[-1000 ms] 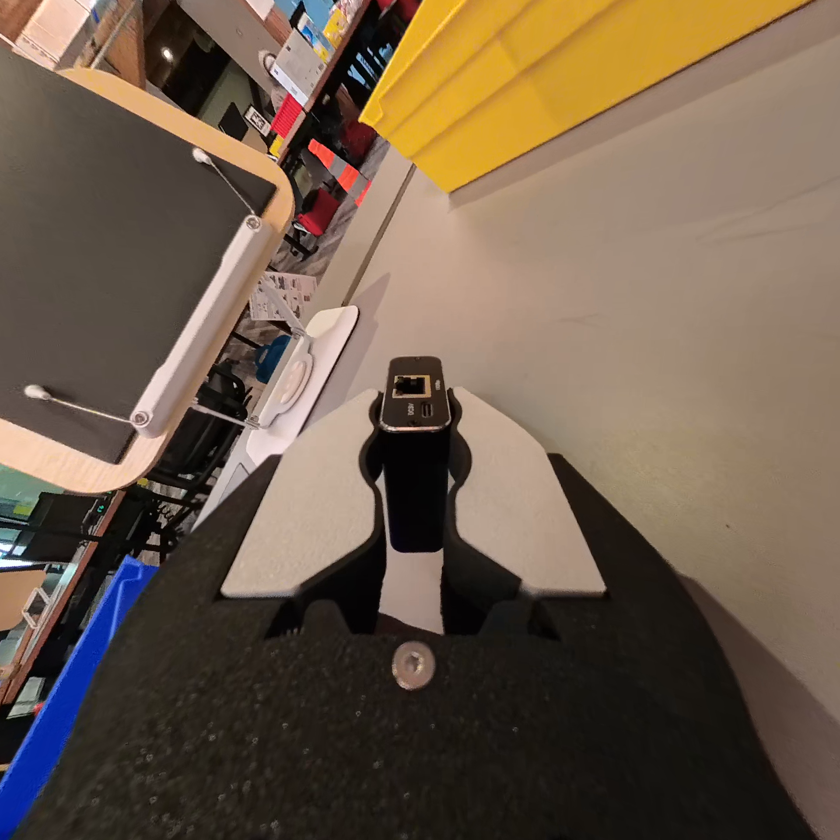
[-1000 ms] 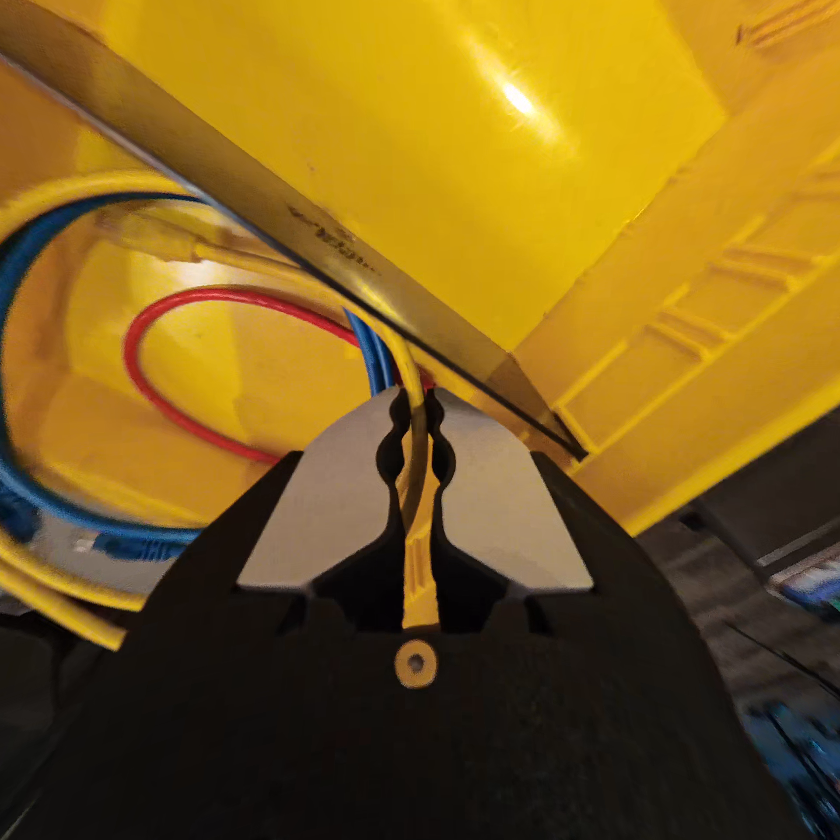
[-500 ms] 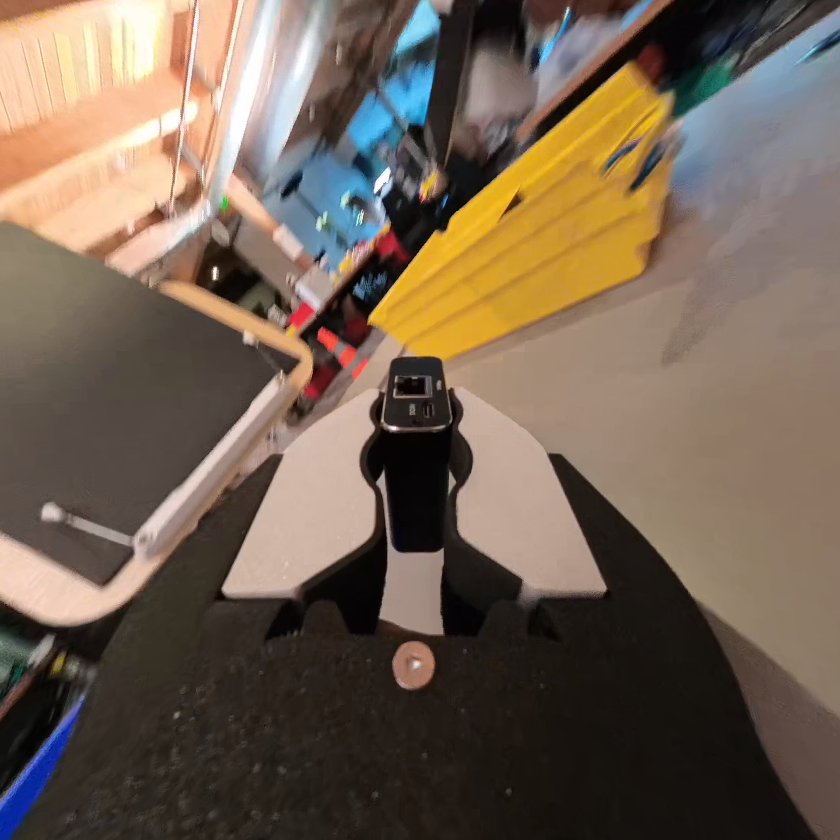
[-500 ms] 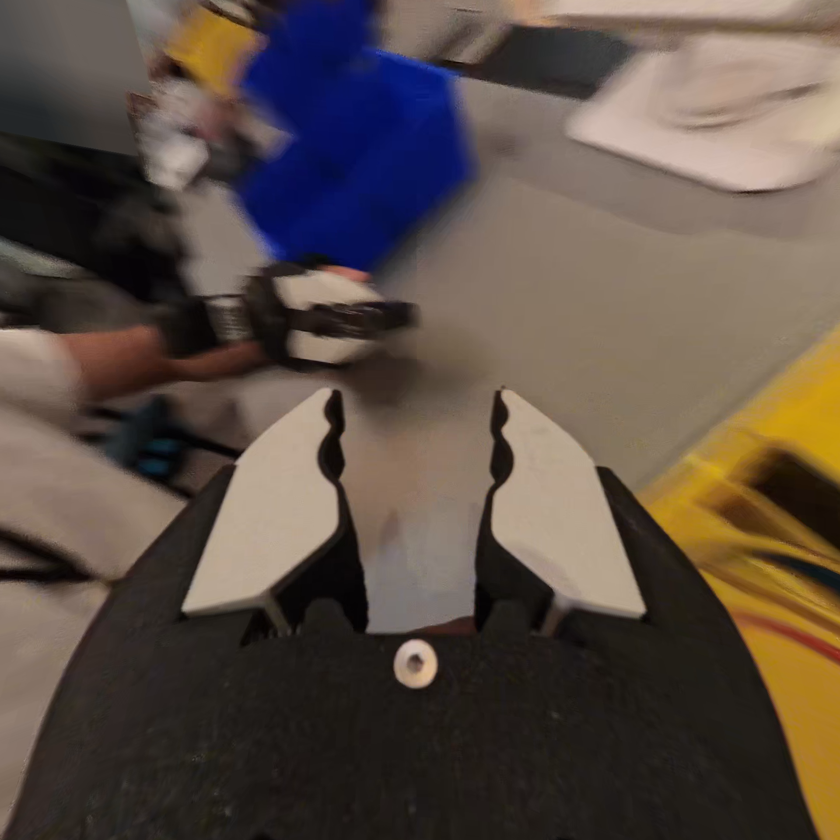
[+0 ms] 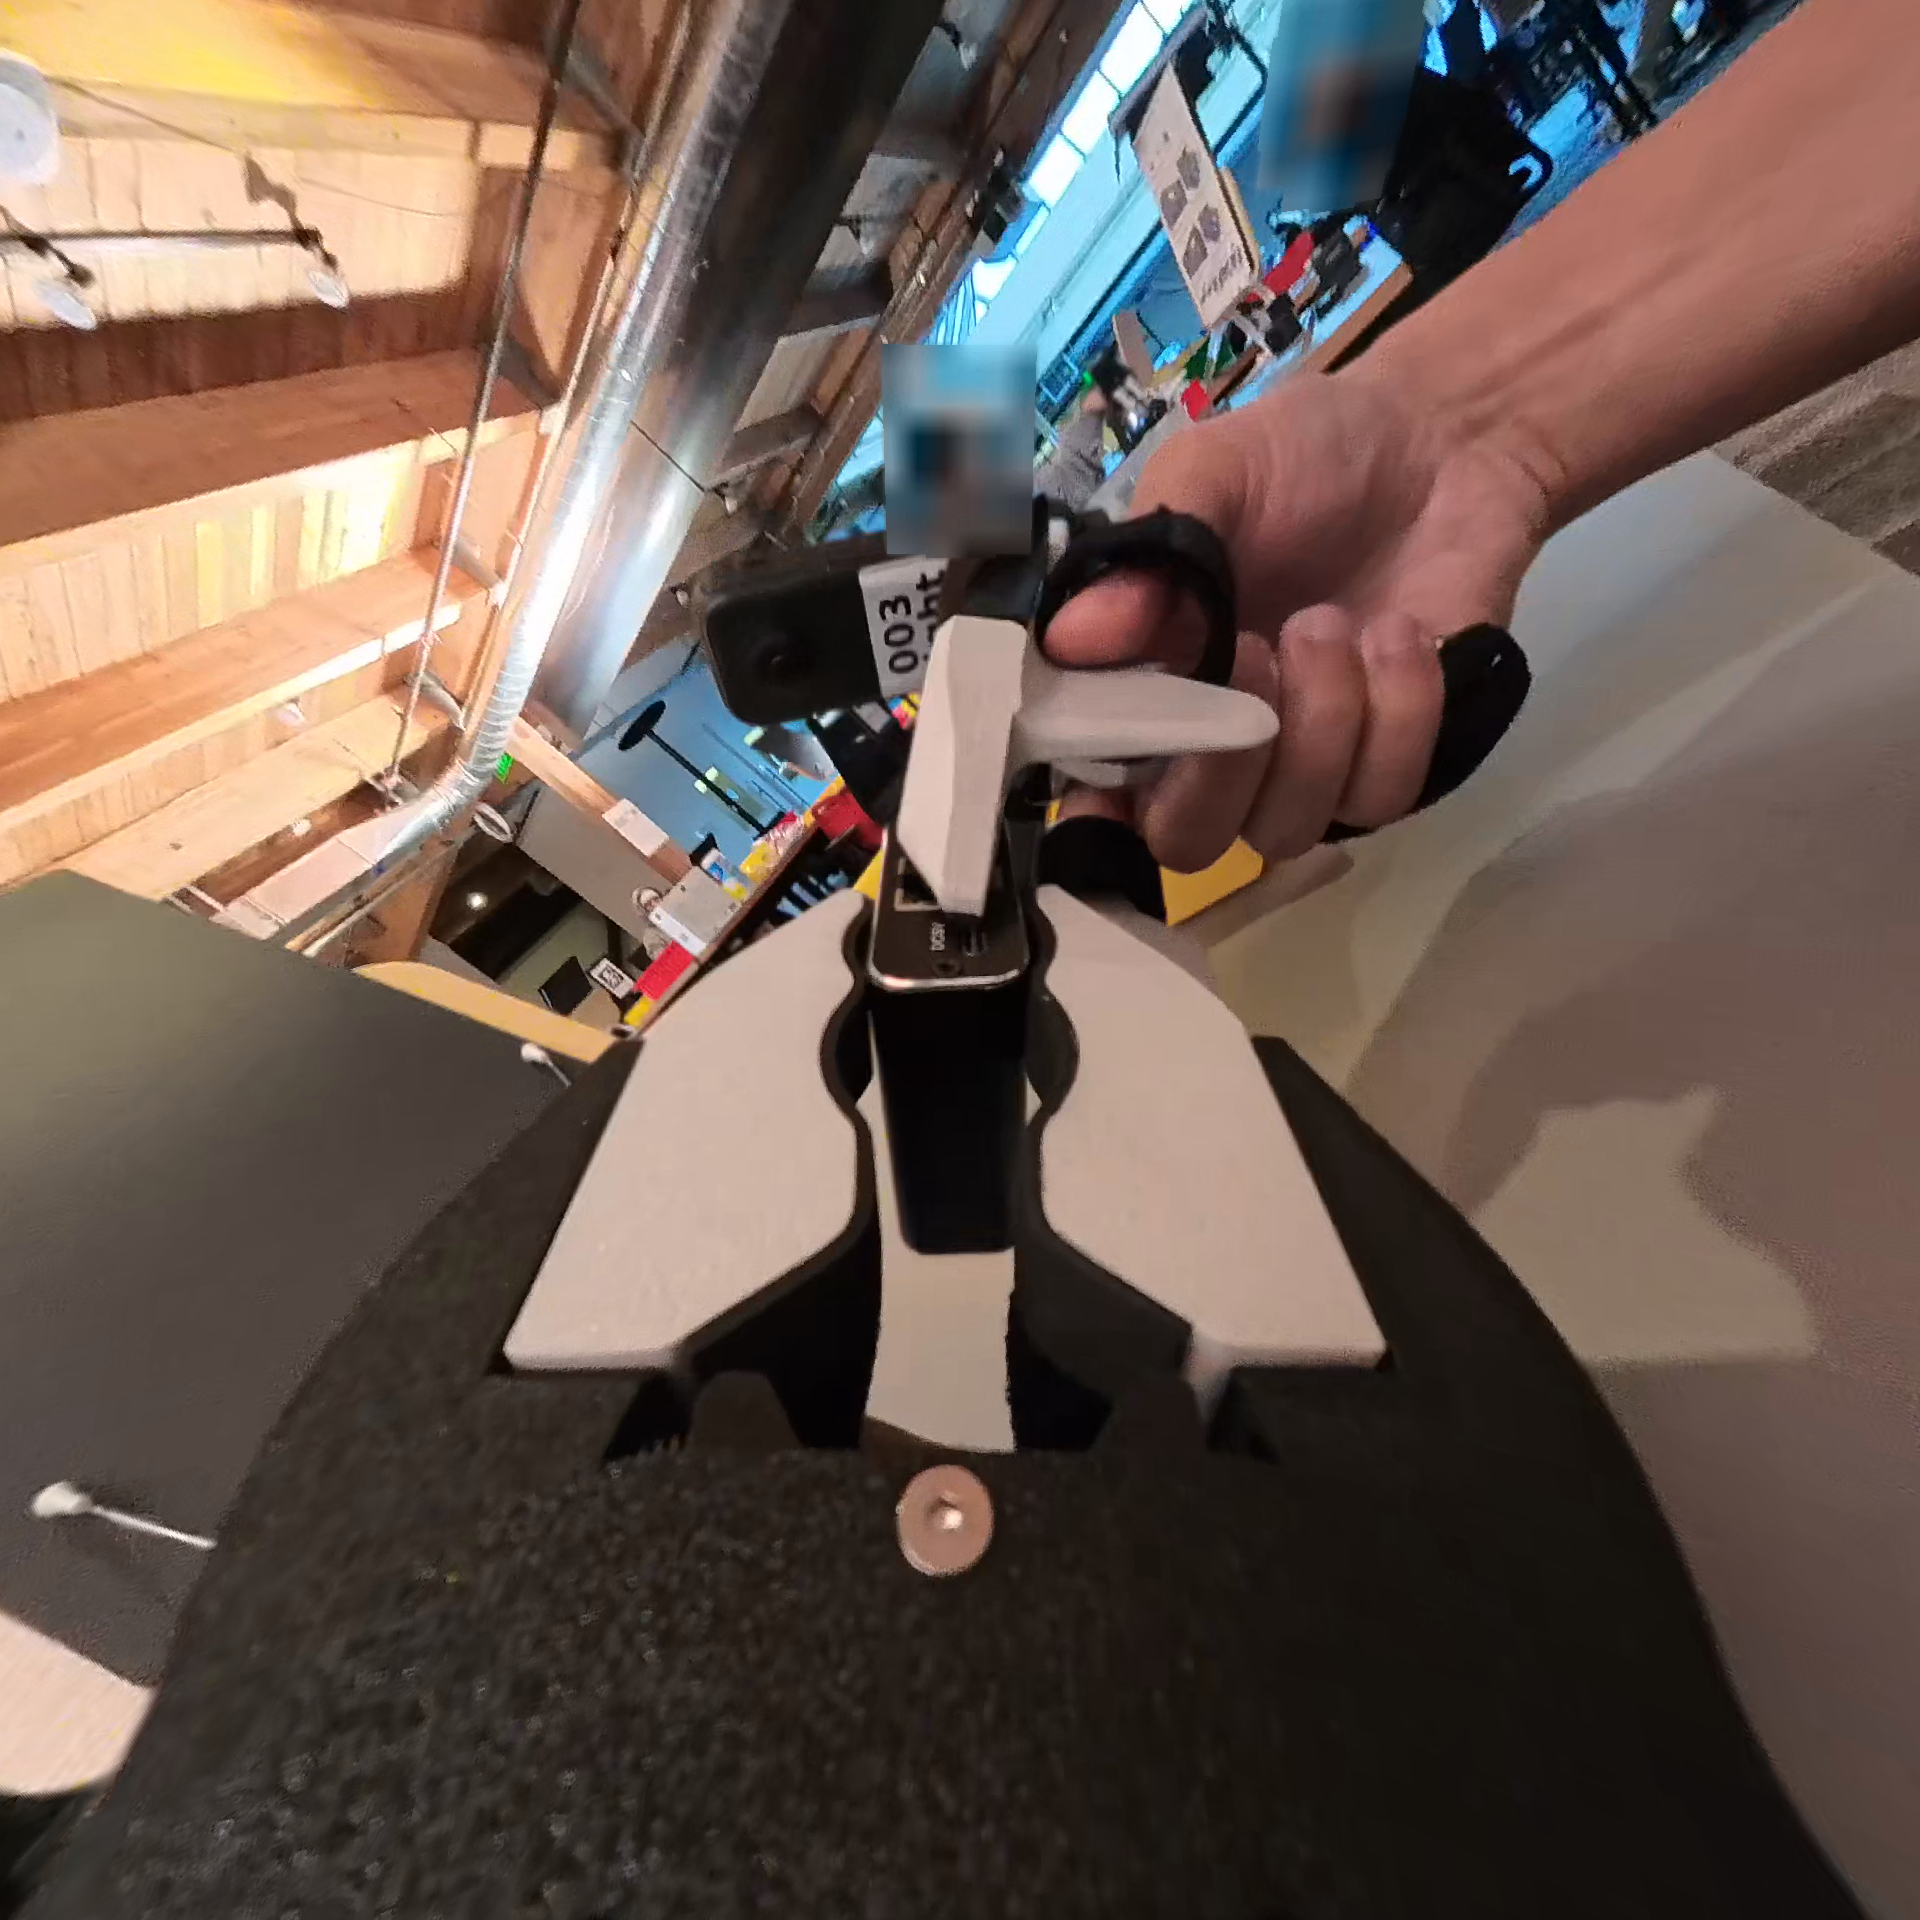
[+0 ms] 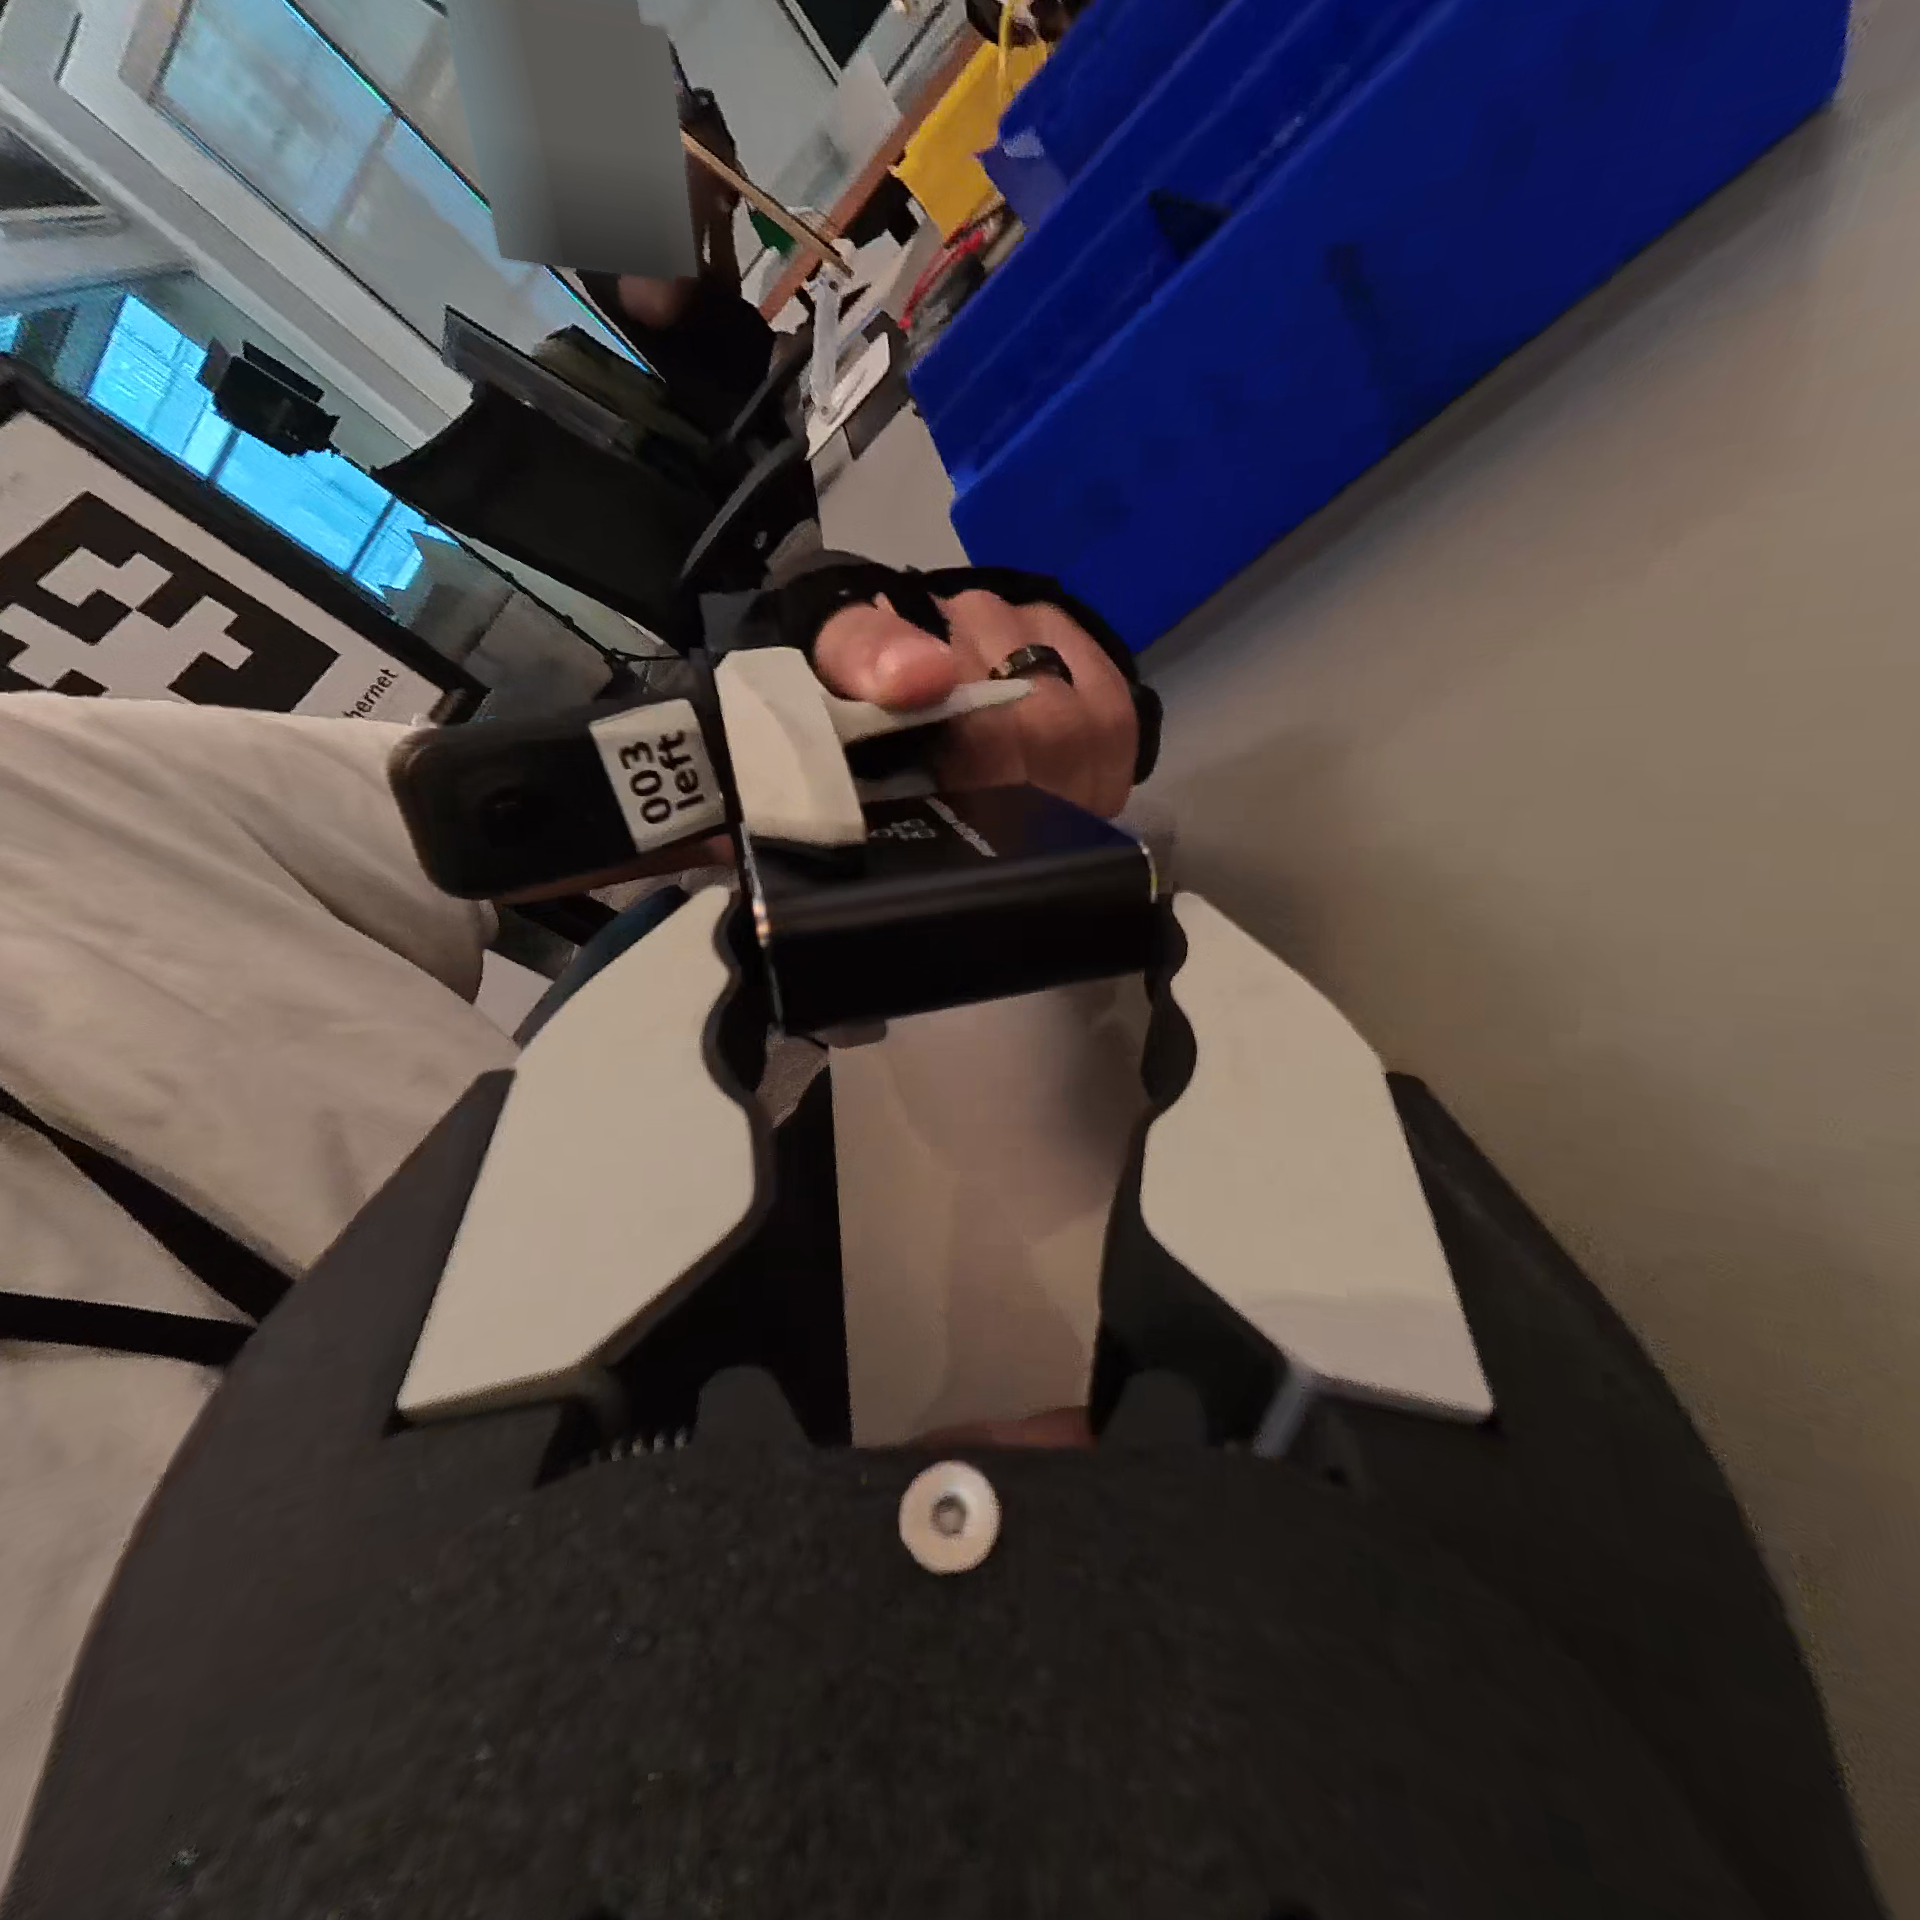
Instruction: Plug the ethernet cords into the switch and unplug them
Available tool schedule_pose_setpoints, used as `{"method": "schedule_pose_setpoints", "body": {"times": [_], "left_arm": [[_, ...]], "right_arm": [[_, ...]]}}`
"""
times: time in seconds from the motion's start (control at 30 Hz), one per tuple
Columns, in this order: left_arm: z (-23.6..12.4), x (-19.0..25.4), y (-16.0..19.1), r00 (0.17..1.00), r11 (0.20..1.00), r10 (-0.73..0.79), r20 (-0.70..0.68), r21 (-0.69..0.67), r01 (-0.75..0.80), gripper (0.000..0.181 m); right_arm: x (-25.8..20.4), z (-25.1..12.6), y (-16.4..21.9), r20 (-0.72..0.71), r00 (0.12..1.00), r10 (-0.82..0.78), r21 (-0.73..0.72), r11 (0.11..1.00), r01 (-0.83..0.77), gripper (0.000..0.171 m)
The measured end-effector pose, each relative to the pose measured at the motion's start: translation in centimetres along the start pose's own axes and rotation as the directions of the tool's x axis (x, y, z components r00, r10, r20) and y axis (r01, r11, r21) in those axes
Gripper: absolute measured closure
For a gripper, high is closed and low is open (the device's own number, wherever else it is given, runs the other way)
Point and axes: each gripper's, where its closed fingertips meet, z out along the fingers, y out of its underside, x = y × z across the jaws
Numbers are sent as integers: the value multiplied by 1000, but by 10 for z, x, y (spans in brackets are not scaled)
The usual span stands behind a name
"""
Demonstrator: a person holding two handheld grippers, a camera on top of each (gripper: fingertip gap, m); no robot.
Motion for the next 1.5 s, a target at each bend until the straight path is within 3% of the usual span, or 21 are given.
{"method": "schedule_pose_setpoints", "body": {"times": [0.17,0.3,0.37,0.47,0.5,0.6,0.63,0.77,0.87,0.97,1.03,1.17,1.33,1.43,1.5], "left_arm": [[0,-4,9,1000,999,-20,16,-25,21,152],[2,-18,27,993,990,-95,72,-94,101,159],[3,-19,37,991,985,-108,76,-125,117,162],[5,-20,50,989,974,-120,92,-183,135,164],[5,-20,53,987,971,-131,94,-191,147,164],[7,-19,58,983,960,-158,93,-218,175,164],[7,-19,60,983,959,-157,94,-223,174,164],[7,-19,63,985,957,-146,96,-239,165,165],[6,-22,67,983,954,-147,109,-248,170,165],[5,-25,69,979,948,-164,118,-257,190,165],[6,-25,74,972,935,-195,131,-274,224,165],[9,-22,81,947,898,-292,135,-301,320,164],[9,-14,84,864,777,-471,180,-378,503,160],[-8,-20,69,856,759,-455,246,-396,517,161],[-24,-29,53,868,766,-410,281,-411,495,161]], "right_arm": [[11,-27,-10,-130,991,-27,33,999,31,100],[17,-92,-52,-406,899,-161,39,980,194,100],[37,-150,-81,-655,715,-245,-49,958,284,100],[95,-264,-113,-924,289,-252,-205,962,182,100],[117,-293,-116,-951,211,-226,-210,973,94,100],[187,-335,-104,-966,189,-175,-209,962,-177,100],[208,-341,-100,-969,182,-169,-211,947,-242,100],[267,-323,-70,-953,290,-93,-222,863,-454,100],[289,-323,-56,-957,260,-127,-251,810,-529,100],[296,-312,-39,-954,285,-89,-246,778,-579,100],[300,-309,-38,-956,271,-111,-247,802,-544,97],[291,-319,-54,-976,124,-180,-216,876,-432,95],[257,-318,-72,-991,55,-126,-137,938,-320,100],[222,-319,-89,-995,6,-95,-95,979,-181,103],[189,-324,-103,-993,-85,-86,-84,996,-22,105]]}}
